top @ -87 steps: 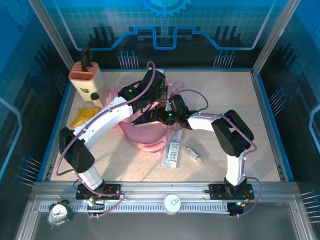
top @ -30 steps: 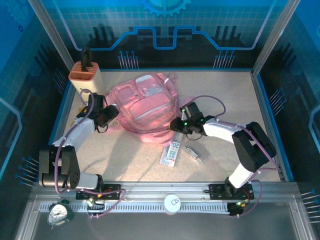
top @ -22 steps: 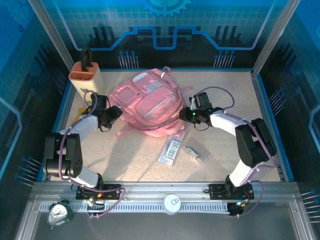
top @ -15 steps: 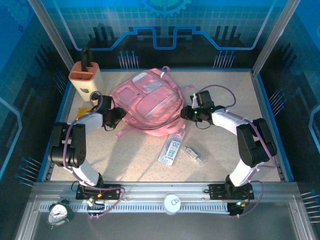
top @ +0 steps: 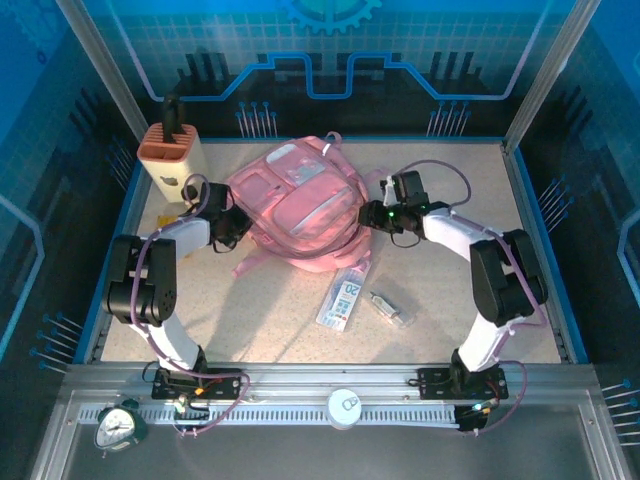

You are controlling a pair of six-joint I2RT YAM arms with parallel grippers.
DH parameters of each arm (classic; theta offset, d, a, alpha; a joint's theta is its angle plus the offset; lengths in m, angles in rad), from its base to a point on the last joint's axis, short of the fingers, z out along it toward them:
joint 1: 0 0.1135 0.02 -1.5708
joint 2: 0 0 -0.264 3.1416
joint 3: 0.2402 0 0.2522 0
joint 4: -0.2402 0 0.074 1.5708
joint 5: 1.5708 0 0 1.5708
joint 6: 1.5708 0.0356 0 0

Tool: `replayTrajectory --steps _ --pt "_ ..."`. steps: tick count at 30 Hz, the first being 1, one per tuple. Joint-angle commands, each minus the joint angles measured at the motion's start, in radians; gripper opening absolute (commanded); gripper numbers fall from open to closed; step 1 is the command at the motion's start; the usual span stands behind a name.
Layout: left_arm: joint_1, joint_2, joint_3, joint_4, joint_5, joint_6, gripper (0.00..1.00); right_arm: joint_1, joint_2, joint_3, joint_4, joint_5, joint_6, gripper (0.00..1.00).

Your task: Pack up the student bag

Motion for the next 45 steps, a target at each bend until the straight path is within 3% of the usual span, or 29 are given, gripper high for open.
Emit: replayTrajectory --steps 1,6,9,13,17,22,28,35,45 --pt "-0.031 -0.048 0.013 0.015 0.041 -0.008 0.06 -0.017 0.081 0.080 0.013 -0.004 -0.013 0.45" --pt "-0.063 -0.110 -0.036 0.030 0.057 -0.063 0.02 -0.052 0.202 0.284 -0.077 0.016 -0.038 0.50" --pt "-0.088 -0.141 -0.055 0.023 0.069 -0.089 0.01 -0.069 0.199 0.352 -0.151 0.052 -0.068 0.57" --pt "-0.129 -0.156 -0.057 0.001 0.035 -0.143 0.00 -0.065 0.103 0.337 -0.238 0.145 -0.125 0.67" --pt "-0.162 -0.157 -0.080 0.057 0.025 -0.238 0.00 -0.044 -0.010 0.267 -0.287 0.167 -0.149 0.71" --pt "-0.208 -0.182 -0.091 0.070 -0.003 -0.288 0.00 0.079 -0.145 0.182 -0.384 0.222 -0.164 0.75" --pt "-0.240 -0.199 -0.112 0.073 -0.002 -0.334 0.00 0.320 -0.234 0.084 -0.355 0.329 -0.131 0.70" --pt "-0.257 -0.211 -0.127 0.085 0.006 -0.353 0.00 0.526 -0.136 0.060 -0.167 0.354 -0.097 0.56" --pt "-0.273 -0.229 -0.124 0.087 0.026 -0.371 0.00 0.633 0.071 0.109 0.023 0.377 -0.082 0.42"
